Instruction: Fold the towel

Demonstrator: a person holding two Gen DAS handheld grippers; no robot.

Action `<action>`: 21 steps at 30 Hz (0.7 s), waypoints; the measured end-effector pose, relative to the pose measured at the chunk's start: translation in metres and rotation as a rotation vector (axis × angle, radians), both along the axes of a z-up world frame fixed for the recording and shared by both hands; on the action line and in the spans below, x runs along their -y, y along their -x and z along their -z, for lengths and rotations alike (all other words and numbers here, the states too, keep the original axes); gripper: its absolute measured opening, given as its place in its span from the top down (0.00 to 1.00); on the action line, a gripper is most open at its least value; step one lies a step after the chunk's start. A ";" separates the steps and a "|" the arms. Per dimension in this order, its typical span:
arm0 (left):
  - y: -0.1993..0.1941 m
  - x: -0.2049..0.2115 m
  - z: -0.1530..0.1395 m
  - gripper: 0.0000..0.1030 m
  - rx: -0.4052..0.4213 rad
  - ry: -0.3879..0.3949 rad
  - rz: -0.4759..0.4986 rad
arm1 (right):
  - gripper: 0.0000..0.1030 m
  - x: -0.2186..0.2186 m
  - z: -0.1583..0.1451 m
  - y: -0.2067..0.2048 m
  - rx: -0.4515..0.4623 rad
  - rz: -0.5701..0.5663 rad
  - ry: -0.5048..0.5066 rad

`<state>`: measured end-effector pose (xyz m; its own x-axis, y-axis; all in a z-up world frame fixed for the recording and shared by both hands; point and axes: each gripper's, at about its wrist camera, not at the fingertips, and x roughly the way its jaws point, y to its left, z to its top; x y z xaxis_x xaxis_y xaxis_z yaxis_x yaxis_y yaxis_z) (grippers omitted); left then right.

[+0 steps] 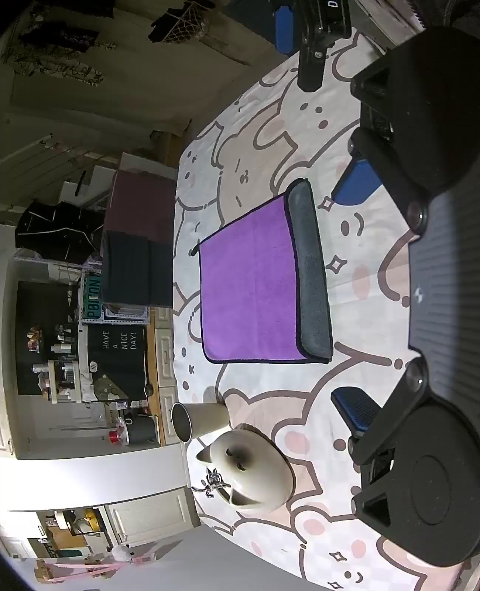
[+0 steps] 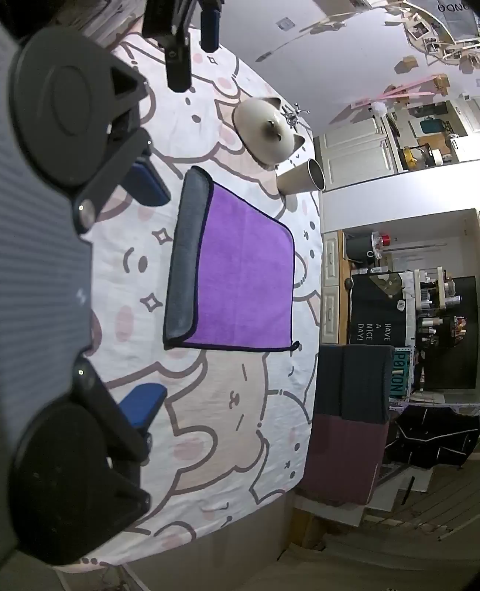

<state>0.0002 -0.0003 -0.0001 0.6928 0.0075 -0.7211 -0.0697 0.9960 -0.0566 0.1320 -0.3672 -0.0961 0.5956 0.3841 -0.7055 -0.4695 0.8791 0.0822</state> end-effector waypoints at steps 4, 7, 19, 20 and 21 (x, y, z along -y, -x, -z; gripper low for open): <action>0.000 0.001 0.000 0.00 -0.001 0.001 0.001 | 0.00 0.000 -0.001 0.000 -0.007 -0.001 -0.001; 0.000 0.000 0.000 0.00 0.003 0.006 -0.001 | 0.00 0.000 -0.001 -0.001 -0.006 -0.001 -0.001; 0.000 0.000 0.000 0.00 0.007 0.008 -0.001 | 0.00 0.000 0.001 0.000 -0.001 -0.001 0.000; 0.000 0.000 0.000 0.00 0.007 0.008 -0.001 | 0.00 0.000 0.001 -0.001 -0.001 -0.001 -0.001; 0.000 0.000 0.000 0.00 0.007 0.008 -0.001 | 0.00 0.001 0.002 -0.001 0.000 -0.001 0.000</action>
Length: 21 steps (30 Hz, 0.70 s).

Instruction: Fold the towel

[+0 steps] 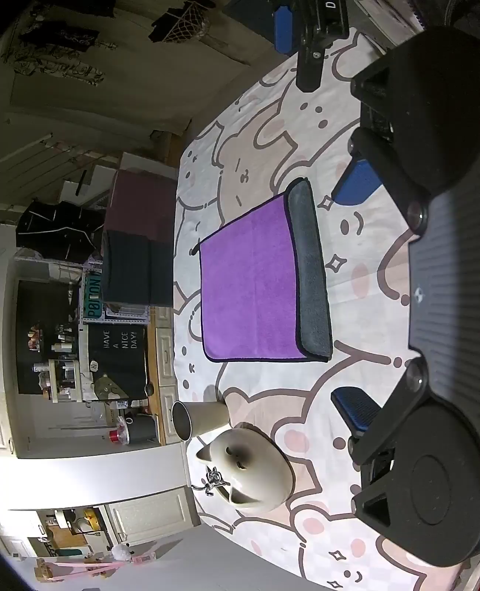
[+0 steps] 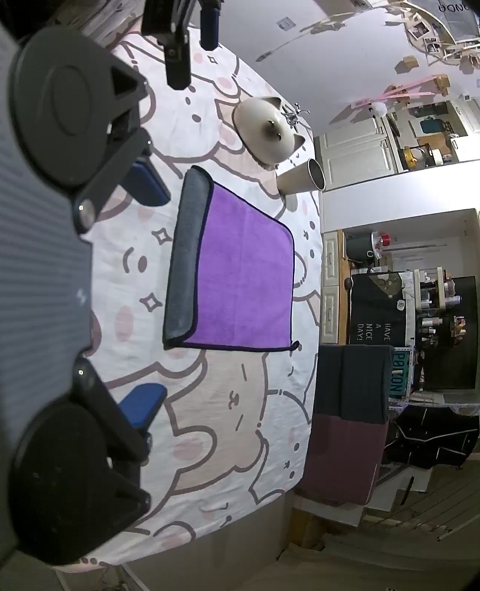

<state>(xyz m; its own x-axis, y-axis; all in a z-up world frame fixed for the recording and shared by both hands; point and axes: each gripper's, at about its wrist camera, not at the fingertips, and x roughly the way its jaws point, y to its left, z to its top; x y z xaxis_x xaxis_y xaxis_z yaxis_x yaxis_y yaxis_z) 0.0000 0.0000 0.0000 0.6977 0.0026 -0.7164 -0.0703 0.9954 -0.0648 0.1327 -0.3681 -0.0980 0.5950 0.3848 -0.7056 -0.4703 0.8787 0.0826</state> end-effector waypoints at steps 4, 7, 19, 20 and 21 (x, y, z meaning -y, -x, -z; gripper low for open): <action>0.000 0.000 0.000 0.00 0.000 0.000 0.000 | 0.00 -0.002 -0.002 0.001 0.000 0.003 0.004; 0.000 0.000 0.000 0.00 0.000 0.000 0.000 | 0.00 -0.002 -0.002 0.001 0.000 0.002 0.004; 0.000 0.000 0.000 0.00 0.001 0.000 0.000 | 0.00 -0.002 -0.002 0.001 0.001 0.002 0.003; 0.000 0.000 0.000 0.00 0.001 0.000 0.000 | 0.00 -0.002 -0.002 0.001 0.001 0.001 0.003; 0.000 0.000 0.000 0.00 0.001 0.000 0.000 | 0.00 -0.002 -0.002 0.001 0.001 0.001 0.004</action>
